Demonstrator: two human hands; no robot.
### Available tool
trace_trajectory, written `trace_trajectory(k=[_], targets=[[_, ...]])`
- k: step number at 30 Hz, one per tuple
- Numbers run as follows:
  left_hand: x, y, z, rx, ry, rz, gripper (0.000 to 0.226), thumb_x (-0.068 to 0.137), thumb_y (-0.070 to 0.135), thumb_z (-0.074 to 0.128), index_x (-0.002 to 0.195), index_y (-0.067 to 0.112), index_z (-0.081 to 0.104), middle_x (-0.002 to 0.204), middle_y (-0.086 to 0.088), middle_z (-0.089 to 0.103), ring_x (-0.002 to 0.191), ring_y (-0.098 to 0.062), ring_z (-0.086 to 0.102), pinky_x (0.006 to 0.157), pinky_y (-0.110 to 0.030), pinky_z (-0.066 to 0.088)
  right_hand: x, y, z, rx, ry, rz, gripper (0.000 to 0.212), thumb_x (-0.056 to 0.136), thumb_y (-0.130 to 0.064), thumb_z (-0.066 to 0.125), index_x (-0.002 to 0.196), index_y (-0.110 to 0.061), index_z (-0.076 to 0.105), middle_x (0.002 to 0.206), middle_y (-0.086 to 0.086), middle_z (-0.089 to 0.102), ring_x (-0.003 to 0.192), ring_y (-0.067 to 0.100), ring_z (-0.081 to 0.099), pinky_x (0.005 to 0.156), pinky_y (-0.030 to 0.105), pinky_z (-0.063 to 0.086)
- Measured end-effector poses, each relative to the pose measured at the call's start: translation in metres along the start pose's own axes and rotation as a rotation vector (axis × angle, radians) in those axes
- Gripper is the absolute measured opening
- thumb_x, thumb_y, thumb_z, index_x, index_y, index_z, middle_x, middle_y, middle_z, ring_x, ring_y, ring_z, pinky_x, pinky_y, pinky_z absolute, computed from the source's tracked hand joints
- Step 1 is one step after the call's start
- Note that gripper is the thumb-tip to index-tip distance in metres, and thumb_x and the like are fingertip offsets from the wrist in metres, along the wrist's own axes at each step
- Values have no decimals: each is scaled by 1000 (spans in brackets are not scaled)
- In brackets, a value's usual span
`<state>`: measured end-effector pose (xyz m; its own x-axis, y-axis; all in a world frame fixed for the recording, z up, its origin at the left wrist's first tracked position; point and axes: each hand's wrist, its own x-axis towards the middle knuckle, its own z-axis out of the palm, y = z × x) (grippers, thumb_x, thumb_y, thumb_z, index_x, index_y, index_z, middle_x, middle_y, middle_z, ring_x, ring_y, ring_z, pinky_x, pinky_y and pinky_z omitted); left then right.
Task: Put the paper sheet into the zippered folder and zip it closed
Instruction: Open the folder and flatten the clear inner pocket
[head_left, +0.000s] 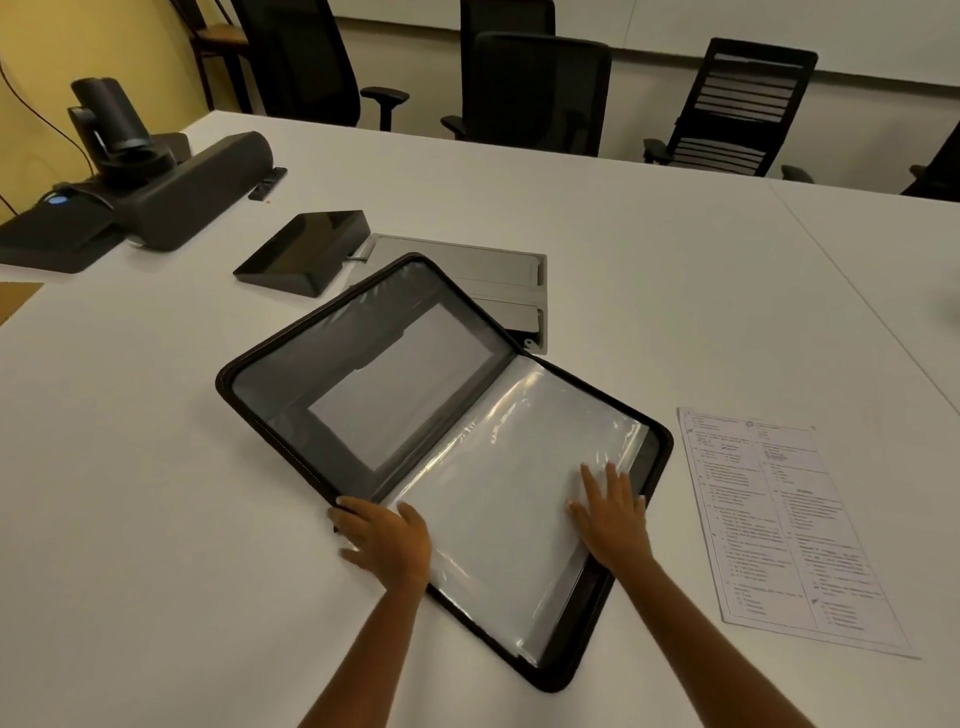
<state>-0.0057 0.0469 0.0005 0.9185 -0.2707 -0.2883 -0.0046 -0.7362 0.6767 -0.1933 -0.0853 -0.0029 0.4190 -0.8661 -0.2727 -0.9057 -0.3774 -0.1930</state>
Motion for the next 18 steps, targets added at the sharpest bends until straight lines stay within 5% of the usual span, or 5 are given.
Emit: trace_trajectory(k=[10,18], targets=[[8,-1,6,77,-20,81,72,94,19,49,143,-12,6,153,-34,-1,143,-45,6,117,-49,15,-8,27,3,-83,2,29,65,95,-44,29,145,-16,-2,153,22,6,142,32,13,114,43,30],[40,-2,-2,131,-89,190,70,95,20,49,142,-14,9,153,-32,1,142,-44,12,117,-46,19,-39,12,22,-30,-13,112,67,94,-50,25,145,-19,-7,155,18,1,144,31,4,116,48,19]])
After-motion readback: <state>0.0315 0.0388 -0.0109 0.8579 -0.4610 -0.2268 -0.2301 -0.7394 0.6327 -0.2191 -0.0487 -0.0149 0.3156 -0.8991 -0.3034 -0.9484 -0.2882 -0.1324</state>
